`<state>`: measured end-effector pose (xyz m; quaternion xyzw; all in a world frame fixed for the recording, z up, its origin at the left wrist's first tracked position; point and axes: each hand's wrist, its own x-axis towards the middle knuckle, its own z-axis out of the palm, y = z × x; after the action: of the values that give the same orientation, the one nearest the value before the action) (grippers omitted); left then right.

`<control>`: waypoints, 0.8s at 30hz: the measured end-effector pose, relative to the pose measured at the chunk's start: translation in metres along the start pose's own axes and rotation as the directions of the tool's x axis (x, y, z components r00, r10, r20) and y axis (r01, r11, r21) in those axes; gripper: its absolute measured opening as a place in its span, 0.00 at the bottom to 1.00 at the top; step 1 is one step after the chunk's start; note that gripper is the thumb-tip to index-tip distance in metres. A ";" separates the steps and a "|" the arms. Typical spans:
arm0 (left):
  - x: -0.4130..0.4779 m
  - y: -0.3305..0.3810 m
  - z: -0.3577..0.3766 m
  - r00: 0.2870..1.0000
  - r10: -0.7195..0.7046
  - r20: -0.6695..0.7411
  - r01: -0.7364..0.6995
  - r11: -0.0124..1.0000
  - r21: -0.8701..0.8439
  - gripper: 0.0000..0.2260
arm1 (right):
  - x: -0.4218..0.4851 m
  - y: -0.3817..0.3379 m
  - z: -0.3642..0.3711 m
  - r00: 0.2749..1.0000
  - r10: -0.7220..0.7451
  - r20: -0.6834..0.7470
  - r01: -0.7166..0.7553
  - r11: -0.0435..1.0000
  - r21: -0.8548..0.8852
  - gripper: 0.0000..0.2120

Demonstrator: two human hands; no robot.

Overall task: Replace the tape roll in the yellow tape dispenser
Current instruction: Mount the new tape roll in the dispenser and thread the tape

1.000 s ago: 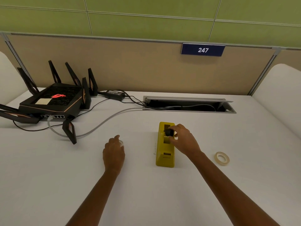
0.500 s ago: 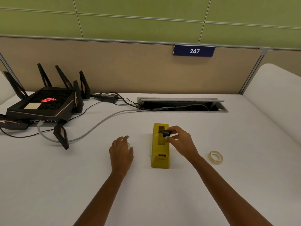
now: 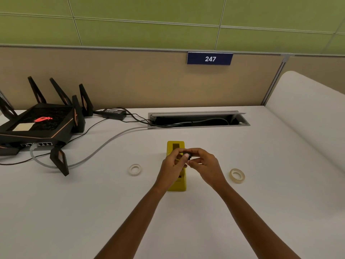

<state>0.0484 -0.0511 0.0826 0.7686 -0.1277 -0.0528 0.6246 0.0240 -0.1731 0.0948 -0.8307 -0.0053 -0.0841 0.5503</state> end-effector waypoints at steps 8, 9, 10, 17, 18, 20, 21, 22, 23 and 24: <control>-0.005 0.003 0.013 0.998 -0.046 0.039 0.049 0.996 -0.078 0.09 | -0.017 0.023 -0.024 0.991 0.022 -0.132 -0.040 0.990 -0.133 0.18; -0.005 0.003 0.014 0.998 -0.046 0.041 0.050 0.995 -0.087 0.09 | -0.019 0.027 -0.030 0.986 0.004 -0.166 -0.041 0.975 -0.219 0.18; -0.006 0.003 0.014 0.998 -0.046 0.041 0.049 0.994 -0.094 0.09 | -0.021 0.033 -0.037 0.981 -0.027 -0.192 -0.040 0.941 -0.337 0.17; -0.007 0.000 0.013 0.998 -0.049 0.033 0.053 0.990 -0.128 0.08 | -0.023 0.060 -0.076 0.954 0.263 -0.146 -0.293 0.698 -0.654 0.27; -0.007 0.001 0.013 0.998 -0.051 0.031 0.055 0.989 -0.135 0.08 | -0.022 0.062 -0.079 0.940 0.316 -0.128 -0.323 0.703 -0.634 0.29; -0.007 0.002 0.012 0.998 -0.051 0.026 0.055 0.988 -0.146 0.08 | -0.019 0.064 -0.084 0.921 0.381 -0.075 -0.345 0.713 -0.611 0.31; -0.007 0.002 0.011 0.998 -0.051 0.025 0.054 0.987 -0.150 0.08 | -0.019 0.066 -0.086 0.916 0.398 -0.047 -0.340 0.711 -0.615 0.32; -0.007 0.002 0.011 0.998 -0.053 0.023 0.055 0.987 -0.153 0.07 | -0.018 0.067 -0.088 0.914 0.406 -0.024 -0.330 0.706 -0.627 0.32; -0.008 0.003 0.010 0.998 -0.054 0.023 0.057 0.986 -0.157 0.07 | -0.017 0.068 -0.090 0.913 0.408 -0.007 -0.316 0.695 -0.646 0.32; -0.008 0.003 0.009 0.998 -0.056 0.022 0.059 0.985 -0.161 0.06 | -0.016 0.070 -0.091 0.913 0.407 0.005 -0.300 0.682 -0.667 0.32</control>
<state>0.0384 -0.0585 0.0826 0.7182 -0.1061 -0.0878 0.6820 0.0028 -0.2820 0.0632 -0.9585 0.1430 0.0917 0.2289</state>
